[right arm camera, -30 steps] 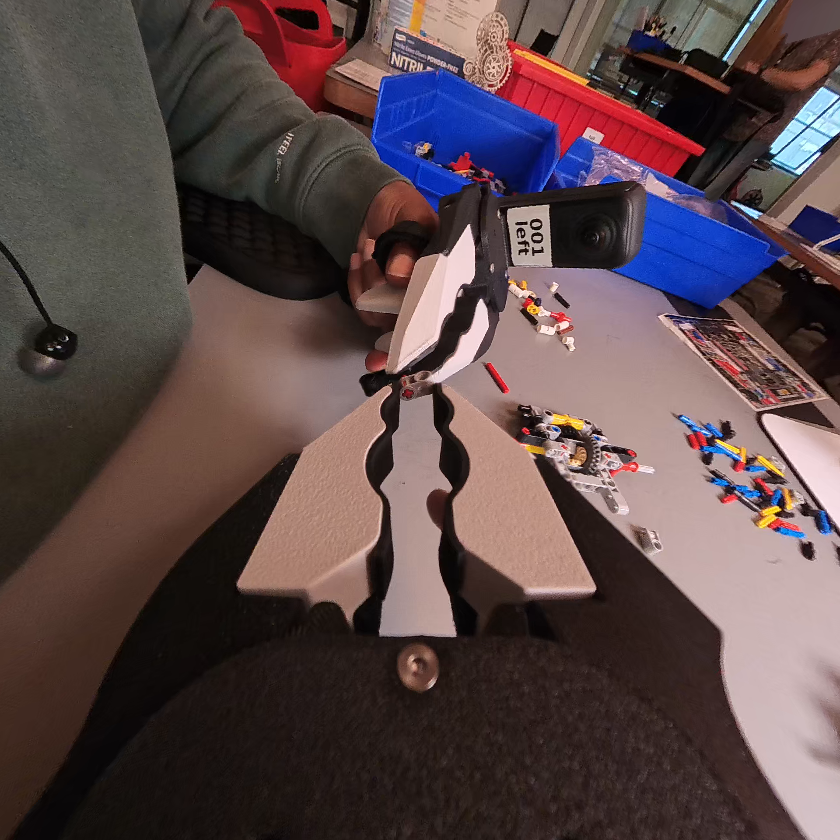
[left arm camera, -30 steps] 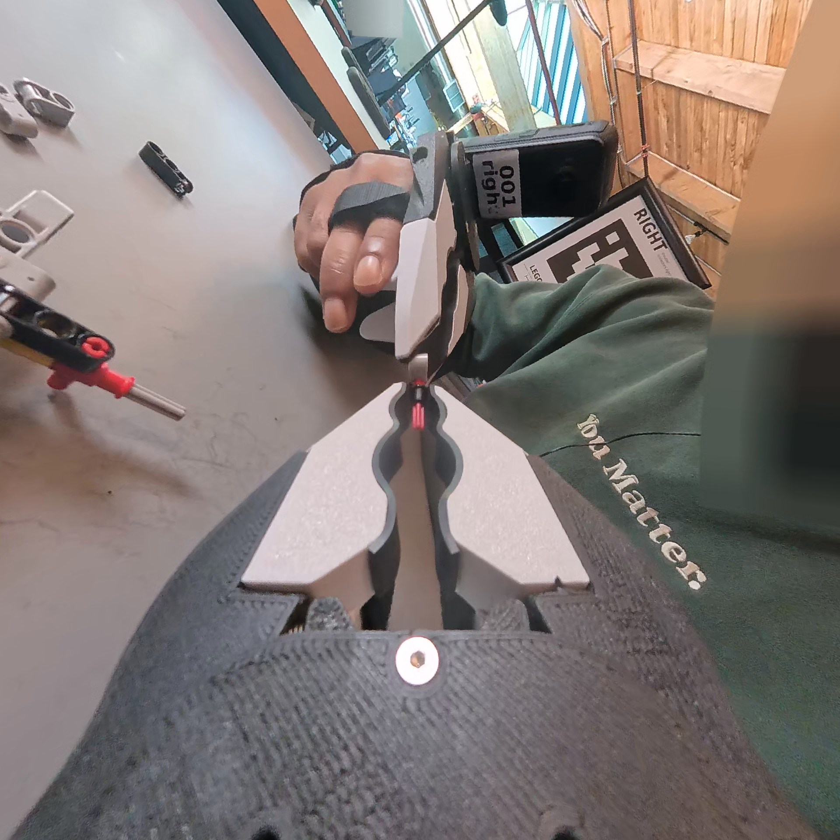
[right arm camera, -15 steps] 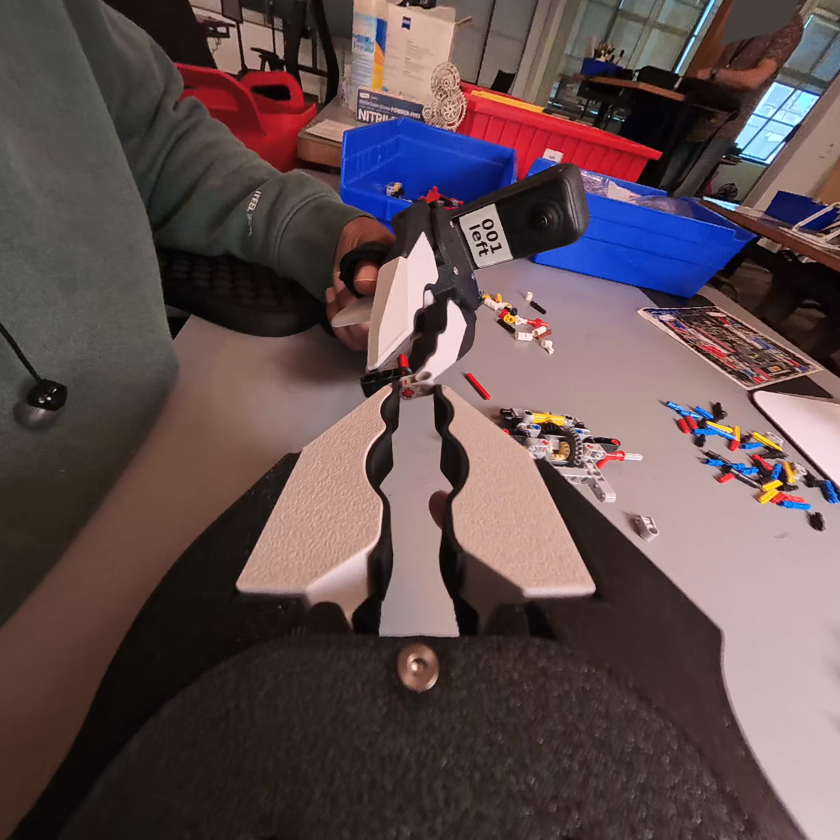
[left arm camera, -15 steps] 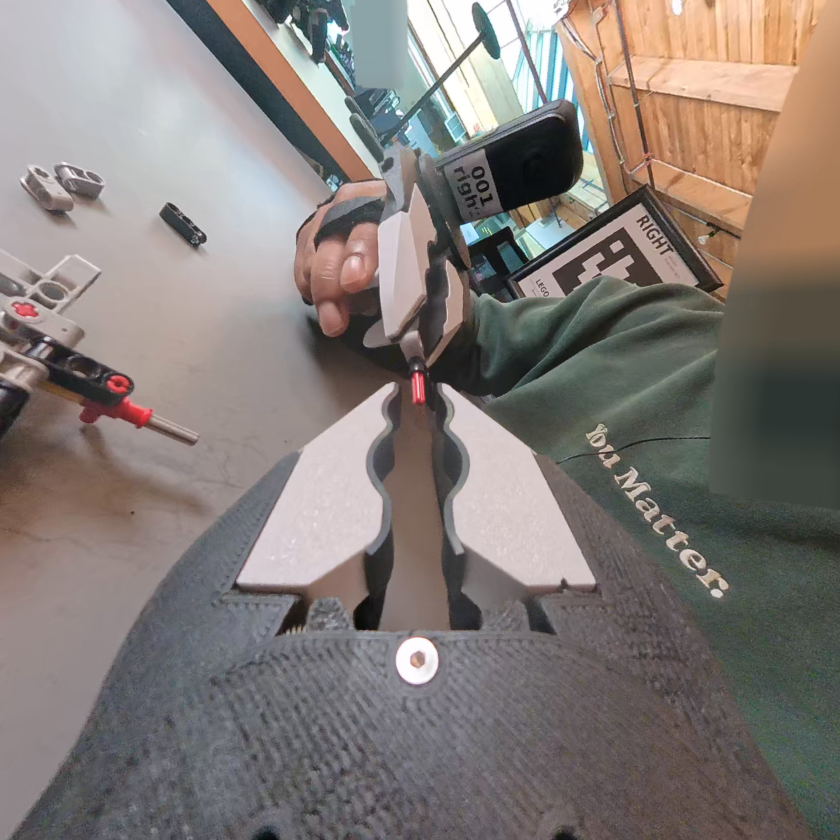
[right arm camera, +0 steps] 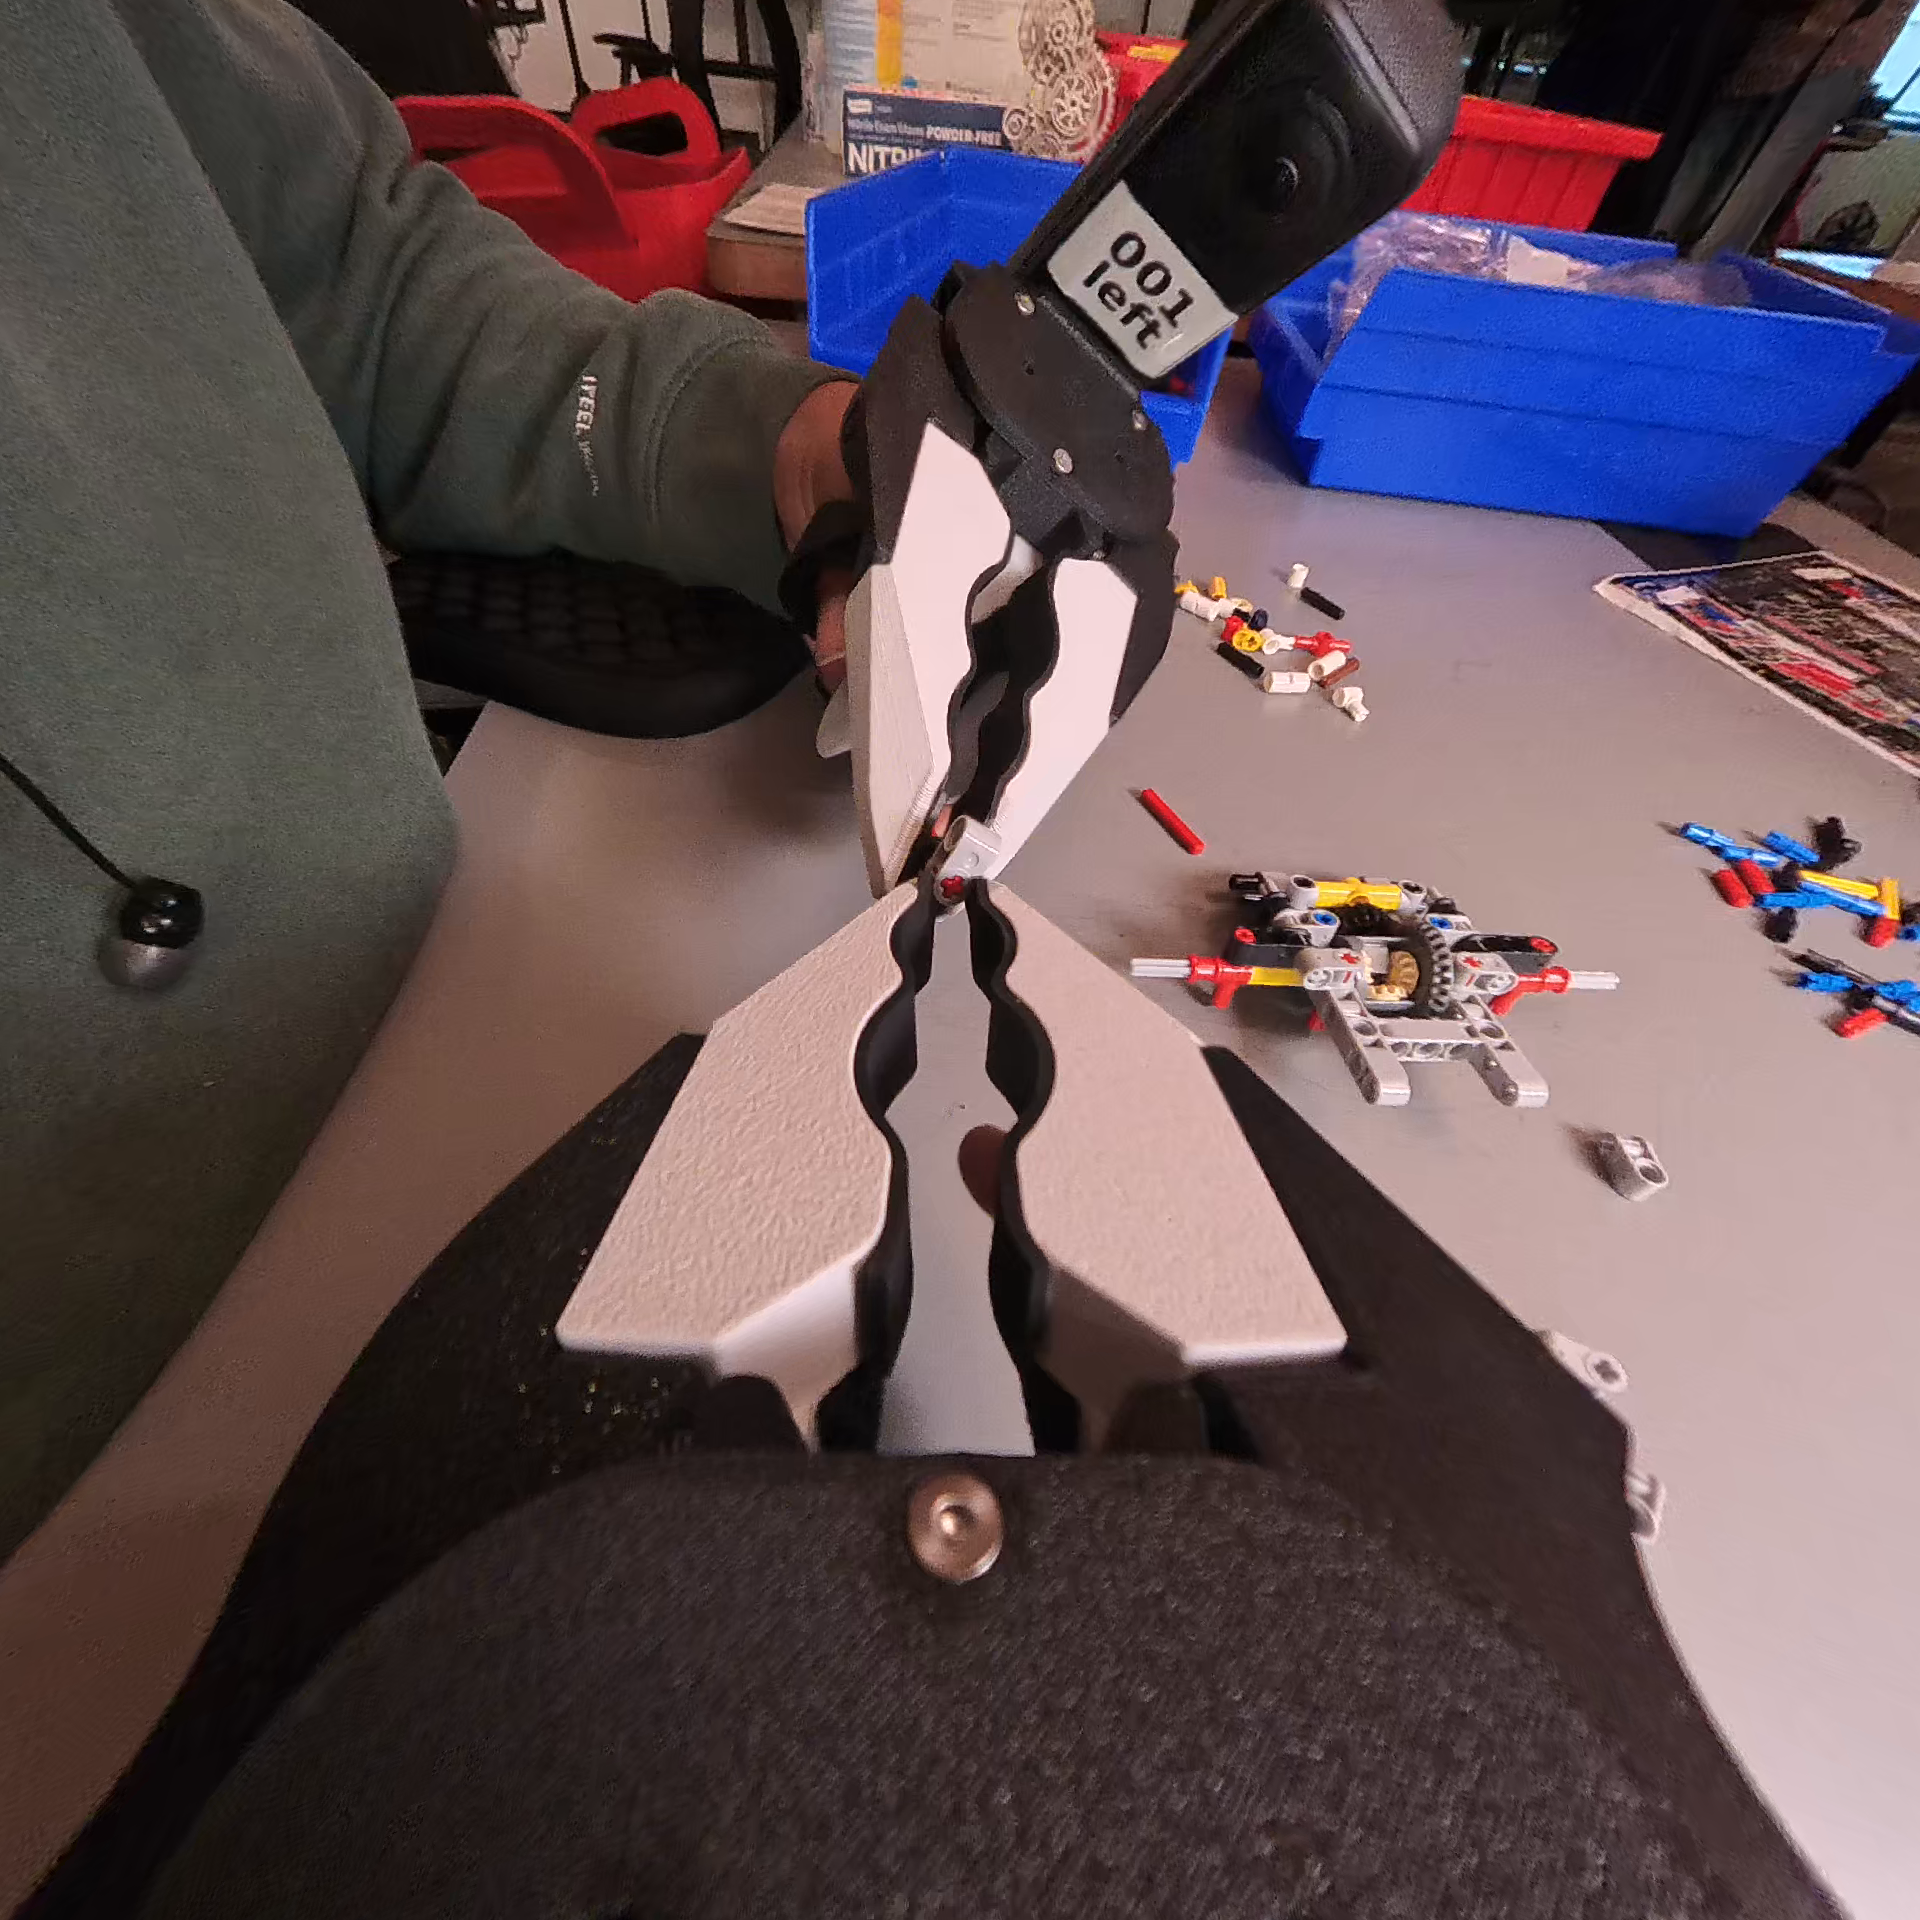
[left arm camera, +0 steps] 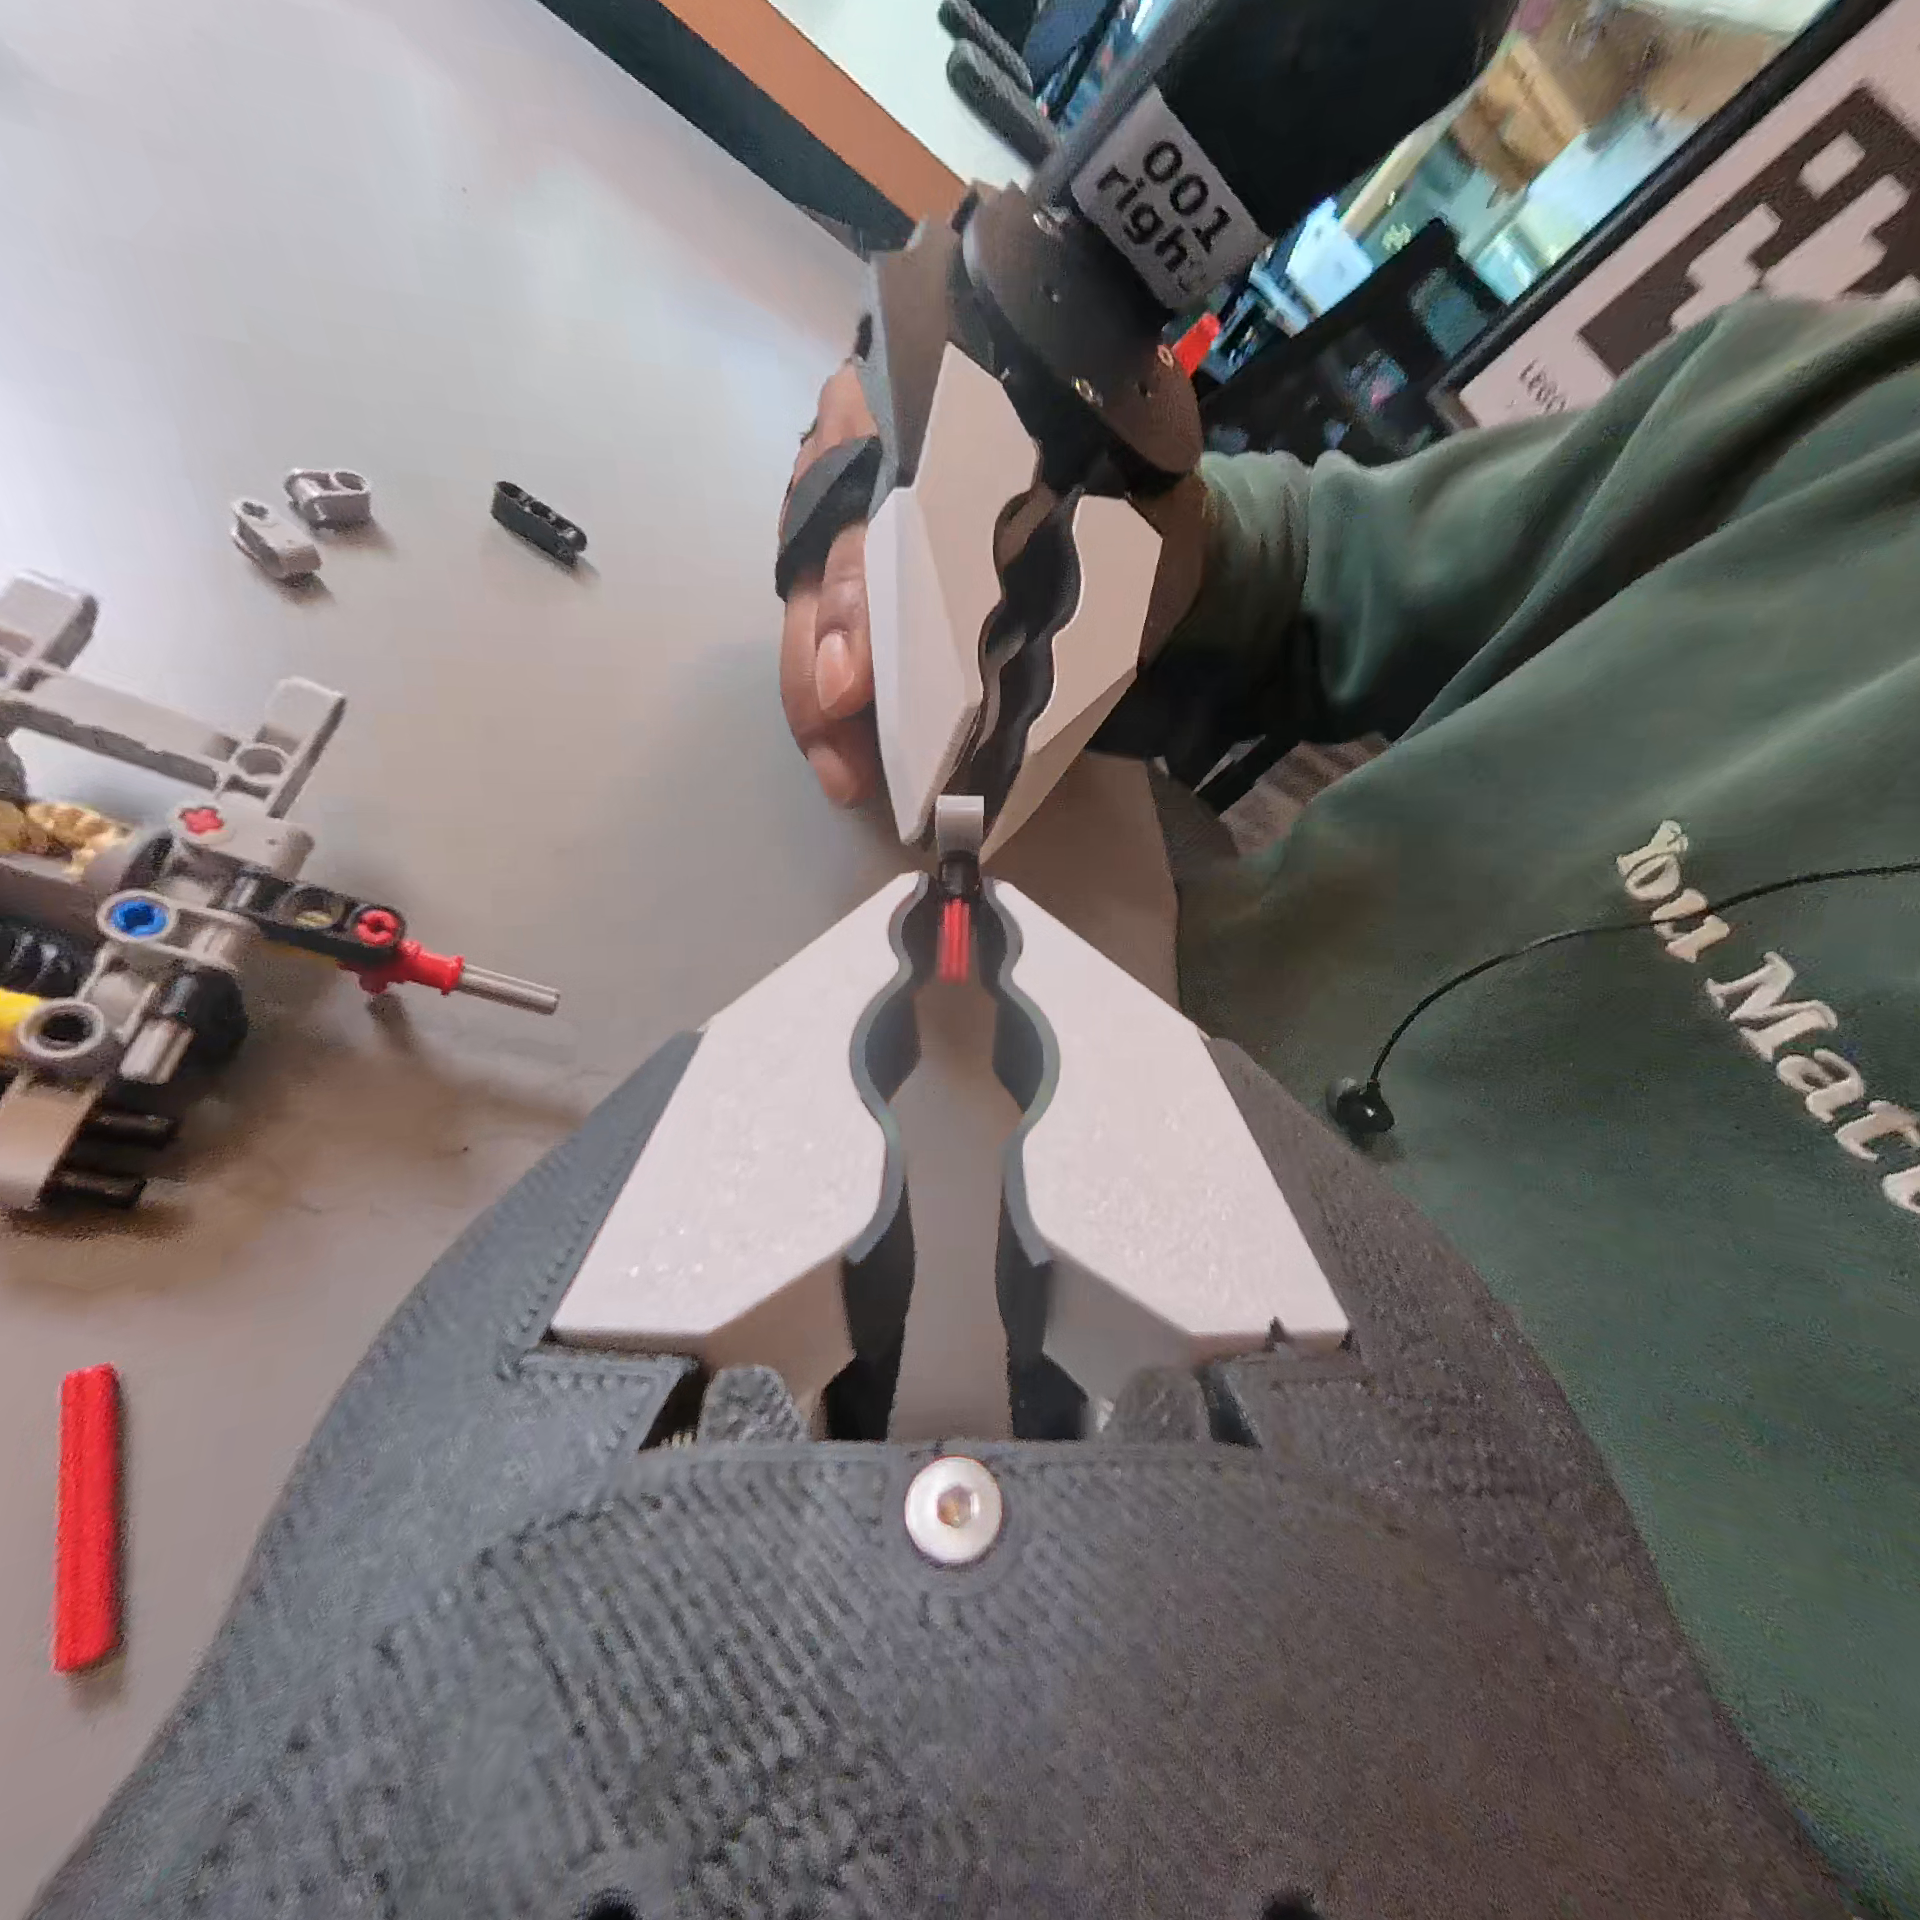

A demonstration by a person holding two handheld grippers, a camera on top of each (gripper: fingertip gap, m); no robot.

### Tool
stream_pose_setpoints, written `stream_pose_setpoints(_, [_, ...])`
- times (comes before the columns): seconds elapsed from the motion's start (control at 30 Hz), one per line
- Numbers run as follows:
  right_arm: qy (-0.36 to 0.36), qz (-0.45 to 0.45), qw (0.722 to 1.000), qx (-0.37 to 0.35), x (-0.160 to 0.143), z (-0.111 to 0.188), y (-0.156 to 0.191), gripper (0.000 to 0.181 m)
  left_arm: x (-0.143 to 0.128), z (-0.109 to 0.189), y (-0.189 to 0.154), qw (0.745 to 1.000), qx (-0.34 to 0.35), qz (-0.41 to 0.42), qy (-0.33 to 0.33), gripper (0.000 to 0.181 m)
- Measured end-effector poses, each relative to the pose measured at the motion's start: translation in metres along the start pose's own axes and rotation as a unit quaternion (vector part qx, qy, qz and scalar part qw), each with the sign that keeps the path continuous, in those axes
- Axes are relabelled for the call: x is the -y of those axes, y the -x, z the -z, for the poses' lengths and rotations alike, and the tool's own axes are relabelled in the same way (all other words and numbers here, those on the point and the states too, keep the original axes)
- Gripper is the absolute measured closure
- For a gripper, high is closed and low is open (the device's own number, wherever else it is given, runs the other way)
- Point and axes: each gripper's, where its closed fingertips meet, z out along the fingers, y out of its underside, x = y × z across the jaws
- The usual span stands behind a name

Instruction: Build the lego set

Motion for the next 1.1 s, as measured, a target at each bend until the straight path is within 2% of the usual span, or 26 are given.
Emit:
stream_pose_setpoints(0.17, [-0.002,-0.024,1.0,0.01,0.0,0.002,-0.001,0.174,-0.001,0.001,0.004,0.998,0.039,-0.053,0.019,0.176])
stream_pose_setpoints(0.23, [-0.009,-0.042,0.999,0.016,0.002,0.004,-0.003,0.166,-0.003,0.001,0.008,0.994,0.064,-0.081,0.032,0.176])
stream_pose_setpoints(0.6, [0.02,-0.078,0.996,0.028,-0.006,-0.001,-0.002,0.175,-0.007,-0.003,0.015,0.97,0.139,-0.187,0.07,0.176])
stream_pose_setpoints(0.87, [-0.024,-0.137,0.989,0.04,0.005,0.001,-0.005,0.175,0.004,0.0,0.012,0.964,0.15,-0.211,0.051,0.176])
stream_pose_setpoints(1.1, [-0.024,-0.161,0.985,0.059,0.004,-0.002,-0.003,0.174,0.002,-0.002,0.01,0.961,0.151,-0.221,0.065,0.176])
